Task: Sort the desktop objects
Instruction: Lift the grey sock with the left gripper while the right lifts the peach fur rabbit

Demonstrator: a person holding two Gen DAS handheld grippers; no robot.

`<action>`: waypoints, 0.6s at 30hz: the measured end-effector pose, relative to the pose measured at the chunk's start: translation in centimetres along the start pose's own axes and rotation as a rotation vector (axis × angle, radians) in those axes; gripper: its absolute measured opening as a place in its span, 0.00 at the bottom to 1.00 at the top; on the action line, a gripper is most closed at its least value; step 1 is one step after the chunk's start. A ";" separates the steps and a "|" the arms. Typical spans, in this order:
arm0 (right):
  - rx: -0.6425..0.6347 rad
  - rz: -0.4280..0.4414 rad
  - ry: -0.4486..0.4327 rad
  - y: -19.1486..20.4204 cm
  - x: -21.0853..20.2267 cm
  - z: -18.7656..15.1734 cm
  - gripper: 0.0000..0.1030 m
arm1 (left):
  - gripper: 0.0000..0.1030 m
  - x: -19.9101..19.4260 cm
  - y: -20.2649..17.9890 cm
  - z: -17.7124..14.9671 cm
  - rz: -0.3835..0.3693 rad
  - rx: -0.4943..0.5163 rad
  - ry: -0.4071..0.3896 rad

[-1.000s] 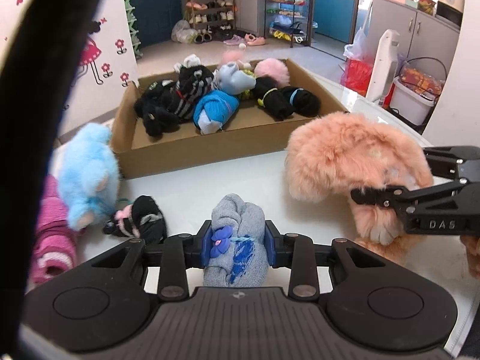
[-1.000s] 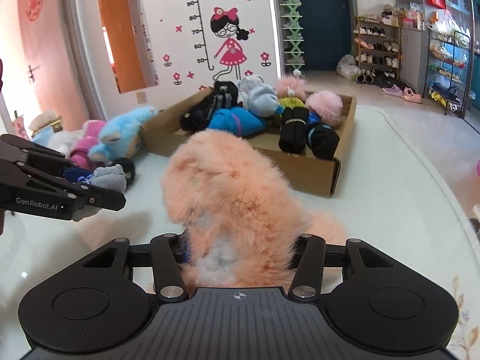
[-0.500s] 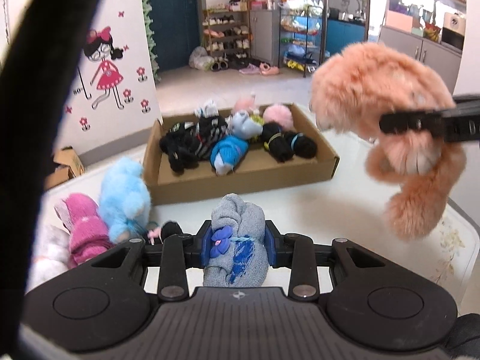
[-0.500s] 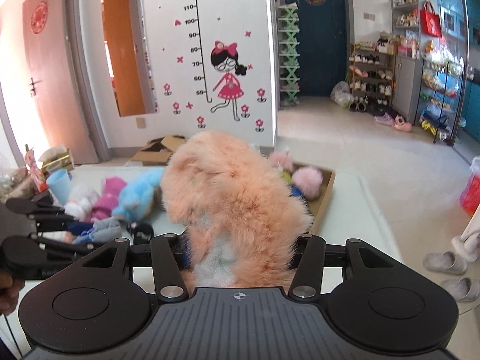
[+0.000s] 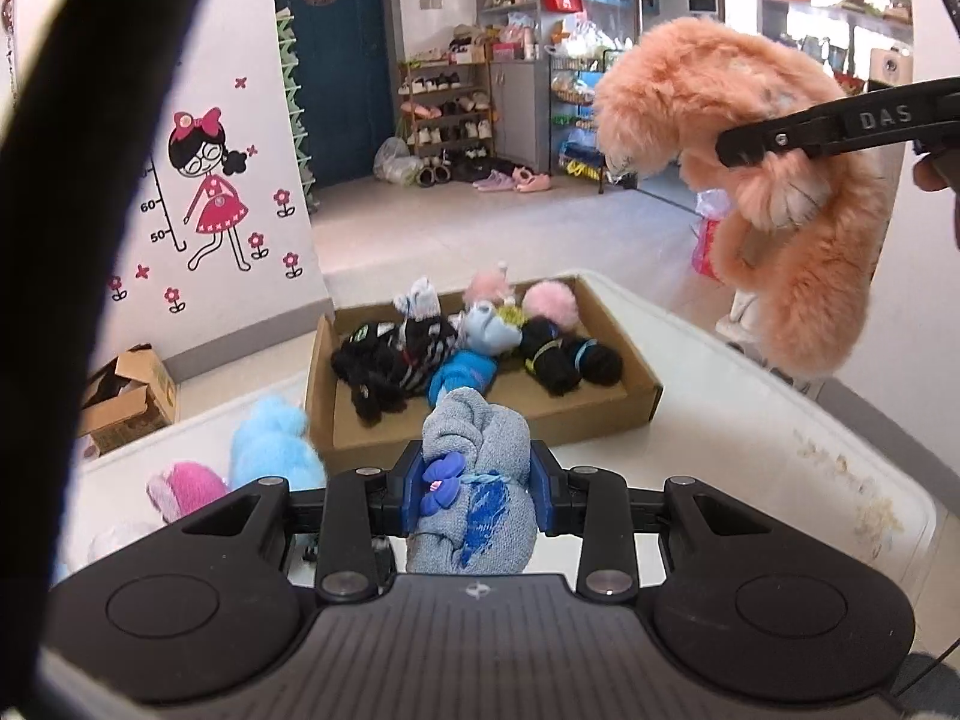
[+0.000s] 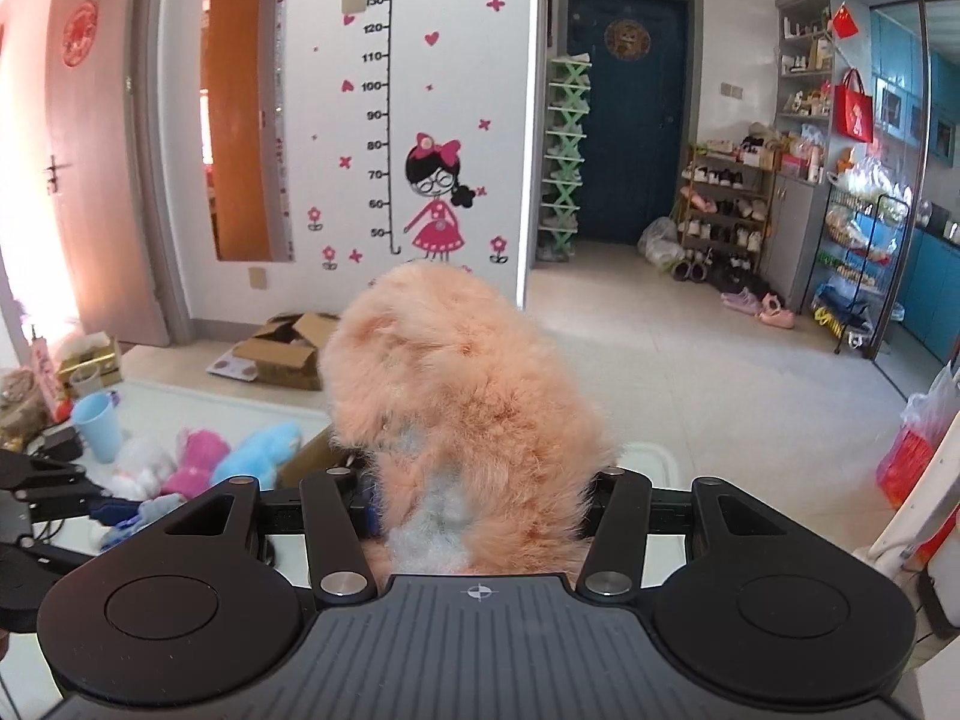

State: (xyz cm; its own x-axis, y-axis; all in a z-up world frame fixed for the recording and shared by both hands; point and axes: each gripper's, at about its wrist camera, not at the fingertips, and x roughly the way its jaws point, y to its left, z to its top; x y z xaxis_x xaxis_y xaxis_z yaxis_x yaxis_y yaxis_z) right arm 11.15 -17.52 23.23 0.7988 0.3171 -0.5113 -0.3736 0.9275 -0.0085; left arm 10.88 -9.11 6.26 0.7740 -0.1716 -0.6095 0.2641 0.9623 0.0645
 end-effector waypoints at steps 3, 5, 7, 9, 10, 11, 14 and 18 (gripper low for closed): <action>-0.010 -0.010 -0.006 -0.2 0.6 1.1 0.55 | 0.31 0.6 0.0 1.2 0.007 0.008 -0.016; -0.012 -0.012 -0.006 -0.3 1.2 1.7 0.55 | 0.31 1.0 -0.2 1.8 0.010 0.017 -0.024; -0.012 -0.014 -0.005 -0.5 1.9 2.1 0.55 | 0.31 1.6 -0.6 2.3 0.030 0.045 -0.035; -0.011 -0.016 0.004 -0.7 2.8 2.3 0.55 | 0.31 2.5 -1.0 2.7 0.024 0.048 -0.038; -0.011 -0.018 0.007 -0.9 3.3 2.4 0.55 | 0.31 2.8 -1.1 2.9 0.022 0.048 -0.039; -0.011 -0.021 0.010 -1.0 3.7 2.5 0.55 | 0.31 3.2 -1.2 3.0 0.023 0.049 -0.040; -0.012 -0.029 0.023 -1.4 5.0 2.7 0.55 | 0.31 4.9 -1.5 3.4 0.019 0.051 -0.035; -0.007 -0.032 0.038 -2.0 6.9 2.7 0.55 | 0.31 7.2 -1.6 3.8 0.020 0.051 -0.022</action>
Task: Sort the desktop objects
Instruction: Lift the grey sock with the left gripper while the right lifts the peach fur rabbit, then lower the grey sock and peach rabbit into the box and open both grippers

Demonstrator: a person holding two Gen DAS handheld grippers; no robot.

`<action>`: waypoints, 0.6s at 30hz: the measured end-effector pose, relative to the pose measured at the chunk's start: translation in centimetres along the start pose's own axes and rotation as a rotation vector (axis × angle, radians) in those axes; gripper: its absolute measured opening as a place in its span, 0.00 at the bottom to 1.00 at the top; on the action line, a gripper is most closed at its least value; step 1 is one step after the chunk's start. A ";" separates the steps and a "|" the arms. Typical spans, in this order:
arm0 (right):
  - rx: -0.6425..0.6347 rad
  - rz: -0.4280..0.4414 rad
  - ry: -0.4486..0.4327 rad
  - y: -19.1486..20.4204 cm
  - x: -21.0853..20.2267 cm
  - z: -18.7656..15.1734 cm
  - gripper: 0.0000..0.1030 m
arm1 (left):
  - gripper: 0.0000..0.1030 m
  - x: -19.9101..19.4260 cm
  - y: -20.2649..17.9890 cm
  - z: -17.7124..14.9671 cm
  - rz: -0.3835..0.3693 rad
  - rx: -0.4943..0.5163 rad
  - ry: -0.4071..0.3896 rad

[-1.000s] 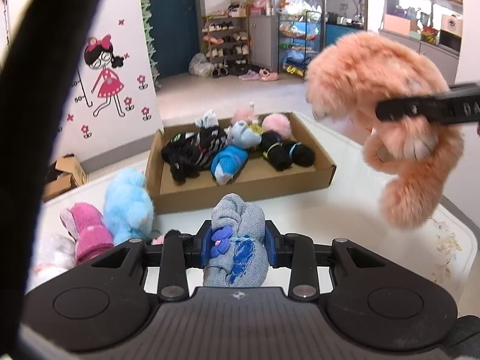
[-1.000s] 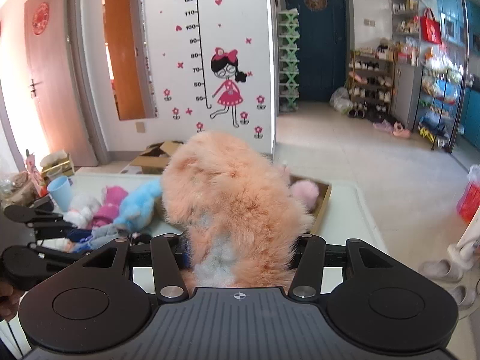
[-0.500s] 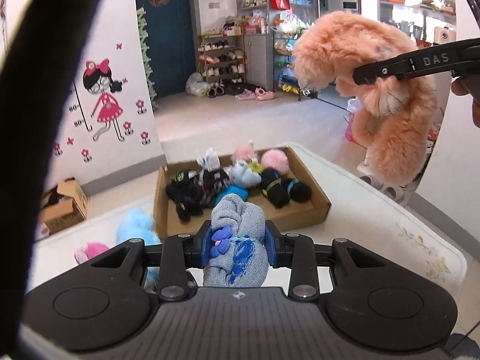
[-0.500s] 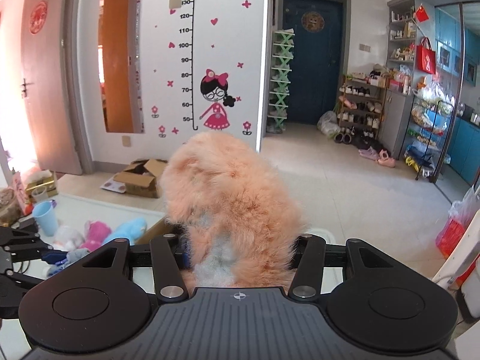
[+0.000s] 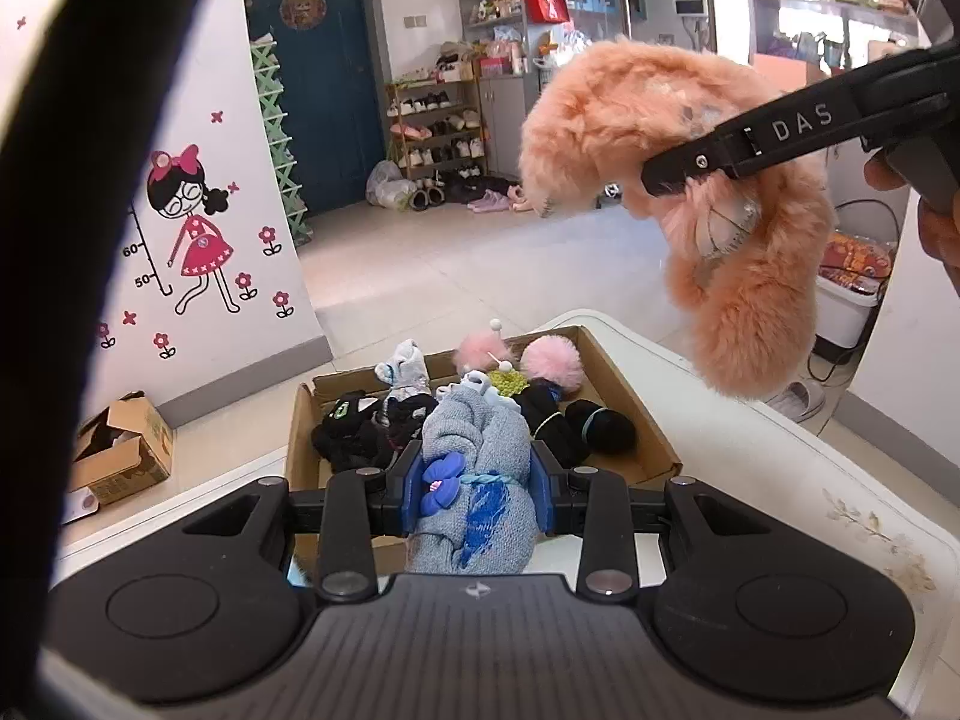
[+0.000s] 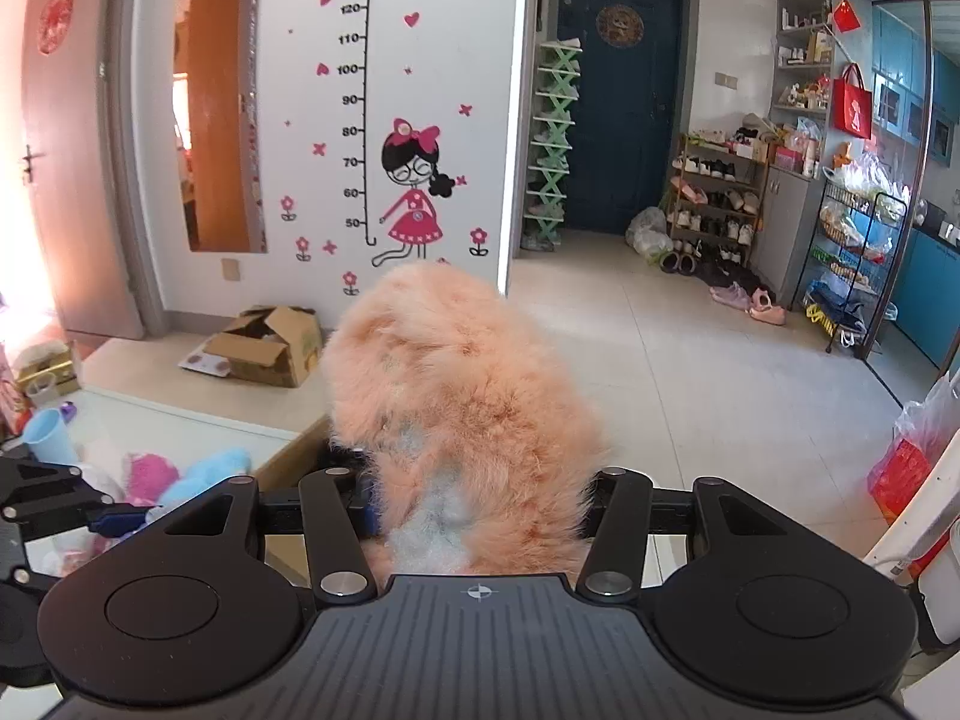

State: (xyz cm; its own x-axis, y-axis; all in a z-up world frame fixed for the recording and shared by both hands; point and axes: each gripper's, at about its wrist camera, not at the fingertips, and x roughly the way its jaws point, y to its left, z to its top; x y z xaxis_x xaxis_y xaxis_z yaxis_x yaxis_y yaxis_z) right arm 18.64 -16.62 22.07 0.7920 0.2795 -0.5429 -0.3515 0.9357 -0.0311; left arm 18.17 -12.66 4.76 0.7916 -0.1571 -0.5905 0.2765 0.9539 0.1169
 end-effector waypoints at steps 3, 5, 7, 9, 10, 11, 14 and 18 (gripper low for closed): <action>-0.001 -0.005 0.017 -0.2 1.6 -0.1 0.56 | 0.31 1.6 0.3 0.0 -0.004 -0.020 0.013; 0.000 -0.010 0.030 -0.4 3.0 0.0 0.56 | 0.31 2.8 0.5 -0.1 -0.007 -0.035 0.023; 0.001 -0.015 0.041 -0.7 4.2 -0.1 0.56 | 0.31 3.7 0.5 -0.2 -0.006 -0.038 0.029; 0.002 -0.017 0.050 -0.8 5.4 -0.2 0.56 | 0.31 4.9 0.6 -0.3 -0.007 -0.040 0.037; 0.002 -0.018 0.055 -0.9 6.1 -0.2 0.56 | 0.31 5.4 0.5 -0.3 -0.006 -0.039 0.039; 0.001 -0.019 0.061 -1.0 6.7 -0.2 0.56 | 0.31 5.9 0.5 -0.3 -0.005 -0.042 0.042; -0.002 -0.025 0.076 -1.1 8.6 -0.6 0.56 | 0.31 7.3 0.1 -0.3 -0.021 -0.051 0.046; -0.012 -0.032 0.100 -1.3 10.9 -1.1 0.56 | 0.31 8.9 -0.8 -0.5 -0.034 -0.049 0.053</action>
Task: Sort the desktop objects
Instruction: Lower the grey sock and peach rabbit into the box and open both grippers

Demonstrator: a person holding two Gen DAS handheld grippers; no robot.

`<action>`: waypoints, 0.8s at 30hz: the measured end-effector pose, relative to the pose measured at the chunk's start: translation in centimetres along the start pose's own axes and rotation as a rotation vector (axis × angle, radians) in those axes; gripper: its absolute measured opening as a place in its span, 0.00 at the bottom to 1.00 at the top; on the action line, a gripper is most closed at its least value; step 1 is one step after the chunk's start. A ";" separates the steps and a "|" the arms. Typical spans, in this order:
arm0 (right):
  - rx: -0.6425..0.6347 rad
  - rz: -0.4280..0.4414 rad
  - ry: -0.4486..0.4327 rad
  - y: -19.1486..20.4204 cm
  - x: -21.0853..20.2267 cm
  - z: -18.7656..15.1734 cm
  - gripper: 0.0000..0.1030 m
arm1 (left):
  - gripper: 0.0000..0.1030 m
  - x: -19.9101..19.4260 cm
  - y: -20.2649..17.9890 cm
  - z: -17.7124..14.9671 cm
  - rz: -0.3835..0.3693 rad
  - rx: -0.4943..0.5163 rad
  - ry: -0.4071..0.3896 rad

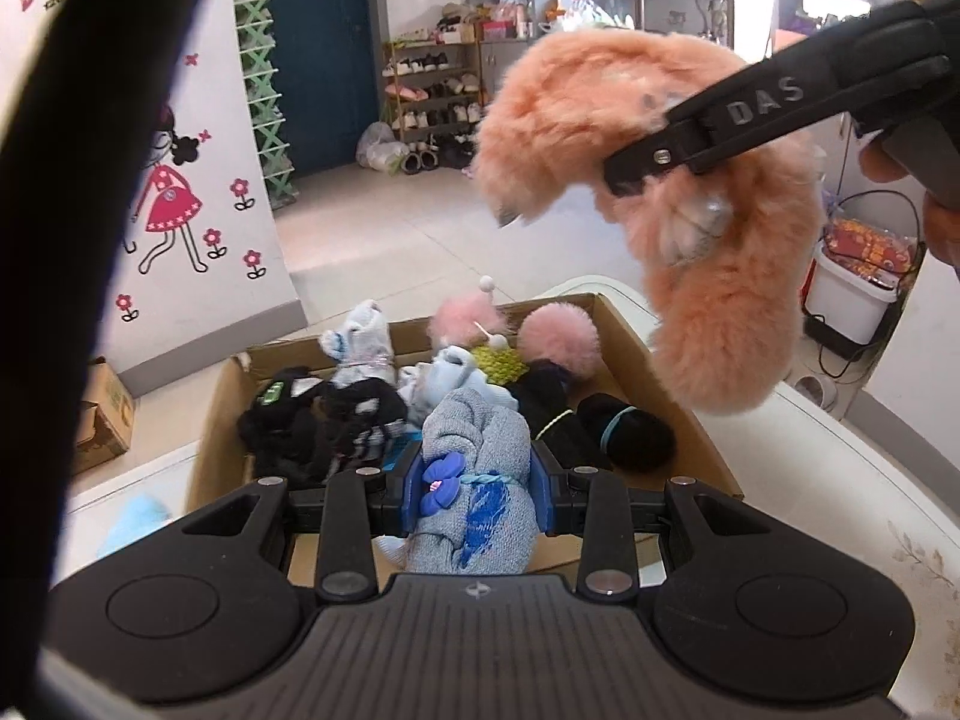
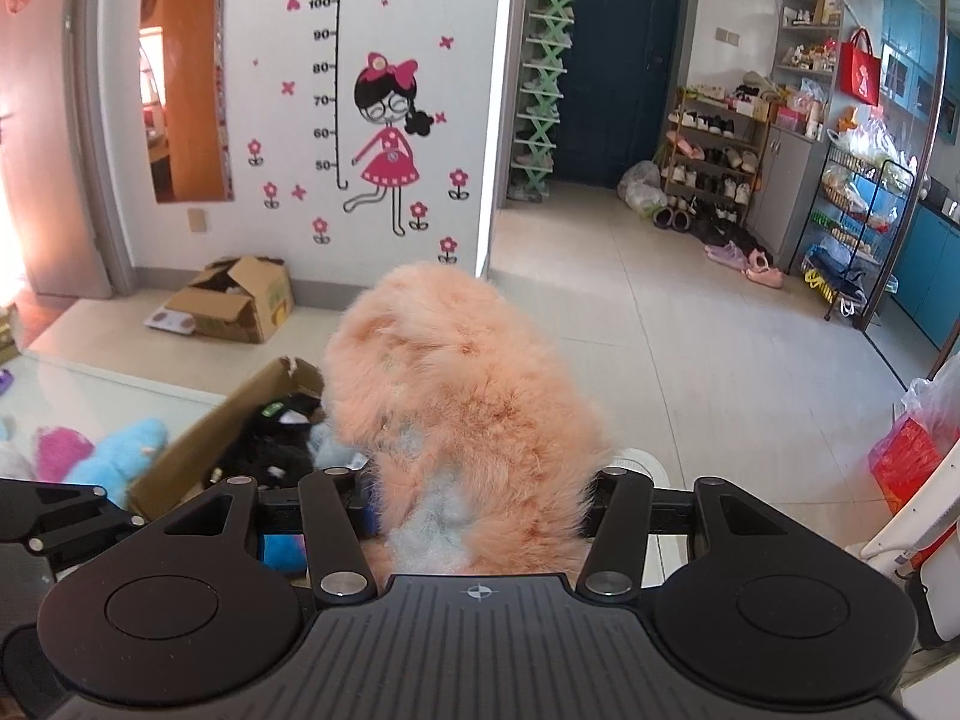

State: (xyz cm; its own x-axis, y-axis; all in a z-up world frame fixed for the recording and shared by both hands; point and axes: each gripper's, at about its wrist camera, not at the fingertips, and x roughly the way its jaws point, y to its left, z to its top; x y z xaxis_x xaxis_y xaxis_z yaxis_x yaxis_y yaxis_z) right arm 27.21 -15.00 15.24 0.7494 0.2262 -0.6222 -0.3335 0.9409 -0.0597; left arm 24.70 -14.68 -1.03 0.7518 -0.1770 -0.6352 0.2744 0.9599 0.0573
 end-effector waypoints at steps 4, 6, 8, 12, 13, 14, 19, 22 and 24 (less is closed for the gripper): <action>-0.012 -0.013 0.020 -0.2 2.2 -0.3 0.56 | 0.31 1.7 -0.4 -0.2 -0.006 -0.006 0.010; -0.013 -0.013 0.028 -0.3 3.0 -0.6 0.56 | 0.31 2.5 -0.5 -0.3 -0.008 -0.013 0.015; -0.016 -0.015 0.036 -0.4 3.8 -0.8 0.56 | 0.31 3.2 -0.7 -0.4 -0.011 -0.021 0.019; -0.024 -0.015 0.052 -0.7 5.3 -1.2 0.56 | 0.31 4.5 -0.9 -0.6 -0.011 -0.027 0.028; -0.025 -0.014 0.058 -0.6 5.7 -1.3 0.56 | 0.31 4.8 -0.9 -0.7 -0.010 -0.032 0.029; -0.028 -0.012 0.063 -0.5 6.2 -1.5 0.56 | 0.31 5.0 -0.9 -0.8 -0.009 -0.036 0.029; -0.026 0.010 0.082 0.0 8.4 -2.0 0.57 | 0.31 5.7 -0.7 -1.4 -0.006 -0.057 0.037; -0.038 0.024 0.096 0.4 9.8 -2.6 0.57 | 0.31 6.2 -0.7 -1.9 -0.007 -0.061 0.043; -0.035 0.026 0.100 0.5 10.6 -2.9 0.57 | 0.31 6.5 -0.8 -2.2 -0.012 -0.065 0.050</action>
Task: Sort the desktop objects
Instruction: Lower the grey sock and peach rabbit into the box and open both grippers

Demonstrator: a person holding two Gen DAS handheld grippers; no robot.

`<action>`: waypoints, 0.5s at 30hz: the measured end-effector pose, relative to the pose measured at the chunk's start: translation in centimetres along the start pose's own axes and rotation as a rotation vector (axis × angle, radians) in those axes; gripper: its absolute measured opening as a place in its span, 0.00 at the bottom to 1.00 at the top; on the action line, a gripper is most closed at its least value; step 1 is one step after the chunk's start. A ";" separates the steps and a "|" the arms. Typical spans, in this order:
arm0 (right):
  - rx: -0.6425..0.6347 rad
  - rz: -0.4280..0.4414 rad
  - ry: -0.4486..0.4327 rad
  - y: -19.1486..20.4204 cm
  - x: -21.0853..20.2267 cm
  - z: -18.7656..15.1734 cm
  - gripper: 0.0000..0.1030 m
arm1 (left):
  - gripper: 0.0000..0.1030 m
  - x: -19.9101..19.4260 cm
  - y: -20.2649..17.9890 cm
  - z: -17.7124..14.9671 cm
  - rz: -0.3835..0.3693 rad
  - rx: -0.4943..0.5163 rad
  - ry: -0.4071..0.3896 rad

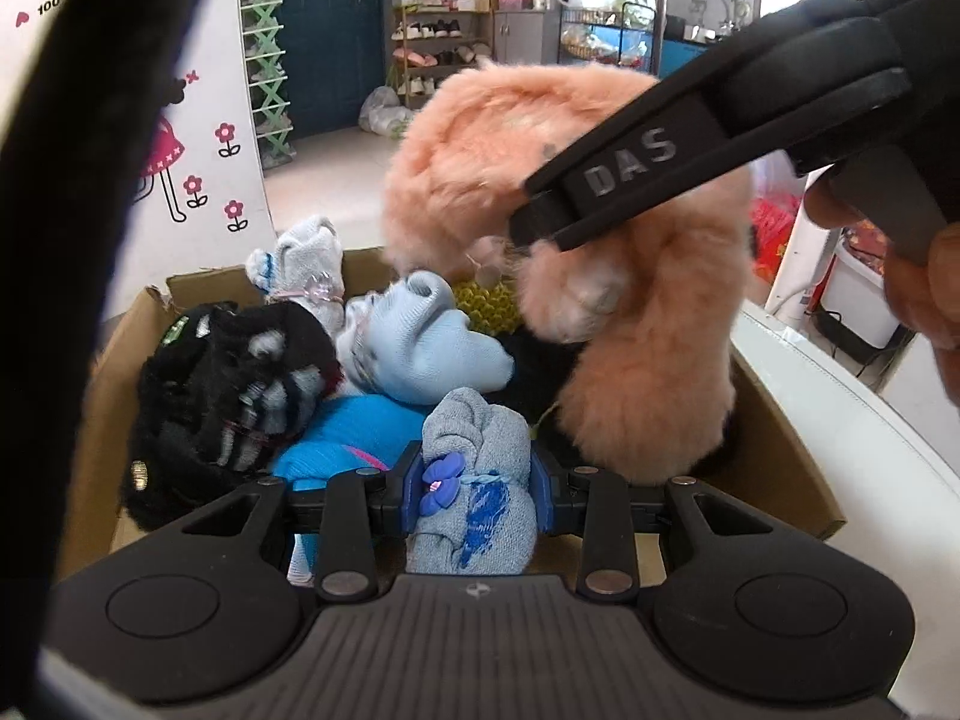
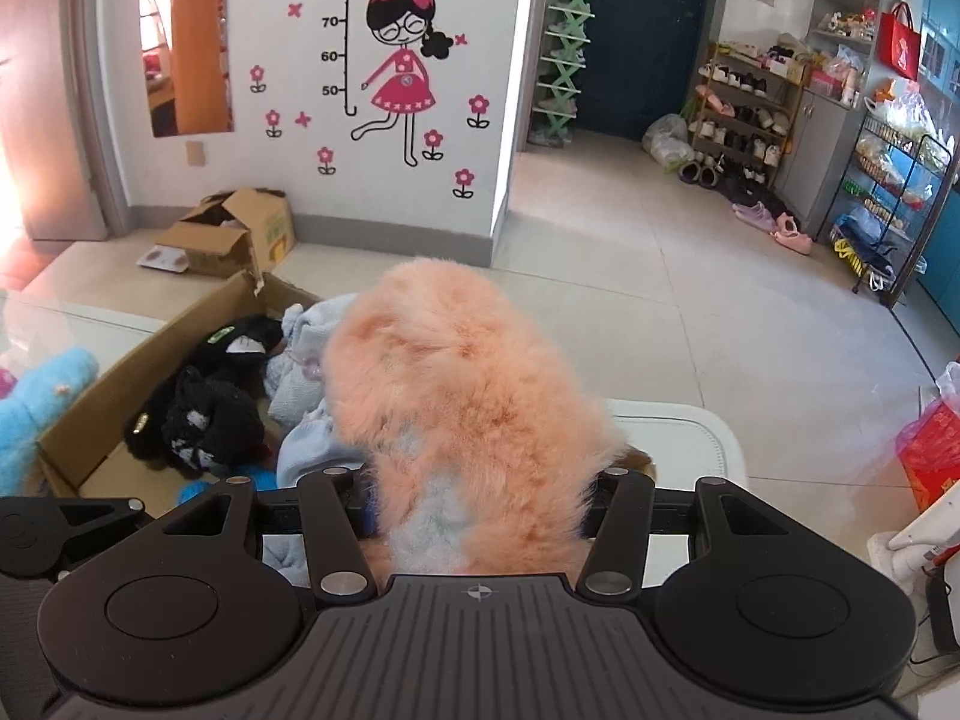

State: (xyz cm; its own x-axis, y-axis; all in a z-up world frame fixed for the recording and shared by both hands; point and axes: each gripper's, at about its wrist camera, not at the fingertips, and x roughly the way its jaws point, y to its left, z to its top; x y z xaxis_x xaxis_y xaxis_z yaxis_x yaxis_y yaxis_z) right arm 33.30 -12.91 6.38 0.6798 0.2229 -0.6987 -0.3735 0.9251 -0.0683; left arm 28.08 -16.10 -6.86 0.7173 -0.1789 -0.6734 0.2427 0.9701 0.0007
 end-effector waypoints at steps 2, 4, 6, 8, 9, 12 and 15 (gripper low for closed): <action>0.002 0.000 0.011 0.0 0.7 -0.3 0.57 | 0.31 0.3 -0.2 -0.4 0.000 -0.002 0.009; -0.009 -0.008 0.016 0.1 1.2 -0.6 0.57 | 0.31 0.5 -0.4 -0.9 0.005 -0.002 0.013; -0.004 -0.008 0.023 -0.1 1.6 -0.9 0.57 | 0.32 0.3 -0.6 -1.2 0.012 0.007 0.003; -0.001 -0.008 0.025 -0.4 1.8 -1.2 0.57 | 0.32 -0.1 -0.9 -1.2 0.017 0.019 0.003; 0.005 -0.008 0.026 -0.4 1.9 -1.3 0.57 | 0.32 -0.3 -0.9 -1.3 0.019 0.018 0.004; 0.002 -0.009 0.036 -0.4 2.3 -1.7 0.59 | 0.36 -0.8 -1.2 -1.4 0.030 0.023 0.004; 0.005 -0.006 0.038 -0.4 2.5 -2.0 0.62 | 0.41 -1.5 -1.8 -1.6 0.036 0.047 -0.001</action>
State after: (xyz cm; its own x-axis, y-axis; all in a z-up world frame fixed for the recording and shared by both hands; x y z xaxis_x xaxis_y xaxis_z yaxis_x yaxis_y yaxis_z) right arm 33.84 -13.35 3.25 0.6575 0.2051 -0.7250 -0.3660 0.9280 -0.0693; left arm 25.51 -17.36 -7.10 0.7269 -0.1442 -0.6714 0.2473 0.9671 0.0601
